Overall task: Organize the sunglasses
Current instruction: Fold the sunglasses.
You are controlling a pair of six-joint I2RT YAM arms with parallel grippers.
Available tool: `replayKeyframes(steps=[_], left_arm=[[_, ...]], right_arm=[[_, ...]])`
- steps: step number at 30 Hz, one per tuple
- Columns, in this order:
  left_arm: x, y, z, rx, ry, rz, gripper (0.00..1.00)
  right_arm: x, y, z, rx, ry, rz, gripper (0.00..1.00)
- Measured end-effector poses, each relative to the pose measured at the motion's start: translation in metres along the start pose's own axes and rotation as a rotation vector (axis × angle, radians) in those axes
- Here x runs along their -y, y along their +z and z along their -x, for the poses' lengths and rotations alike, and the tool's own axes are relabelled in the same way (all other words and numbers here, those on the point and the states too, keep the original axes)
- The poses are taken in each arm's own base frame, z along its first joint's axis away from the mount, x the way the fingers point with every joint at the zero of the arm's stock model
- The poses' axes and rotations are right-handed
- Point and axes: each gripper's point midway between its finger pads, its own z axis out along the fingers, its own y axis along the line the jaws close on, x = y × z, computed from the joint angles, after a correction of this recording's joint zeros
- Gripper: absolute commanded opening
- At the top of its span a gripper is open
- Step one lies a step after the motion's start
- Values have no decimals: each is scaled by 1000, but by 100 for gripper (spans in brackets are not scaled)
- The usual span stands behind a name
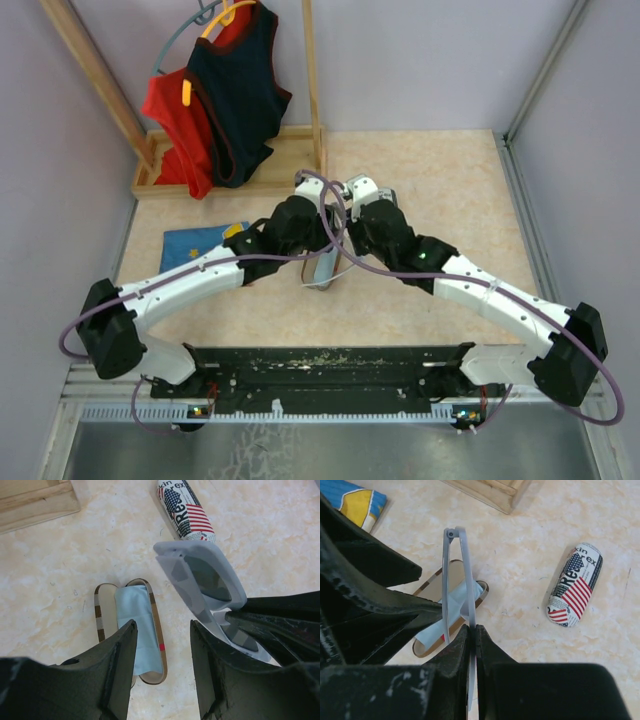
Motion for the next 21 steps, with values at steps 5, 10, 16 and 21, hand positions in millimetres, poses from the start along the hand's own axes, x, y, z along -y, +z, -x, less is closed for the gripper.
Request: replayKeyframes(steps=[5,10,16,21], left_arm=[[-1,-13,11,49,14,-15,54],[-6,-55,42,170,29,-57,43],[5,-74,61,238,47,-133,7],[24,-51,25,137,96,-181,1]], right_arm=[[27,0,-3,-8,82,-134,0],[98,-2,-14,-24,268,-374,0],[154,-7,-2,11,459,-540,0],[150,-6,17,66,523,-496,0]])
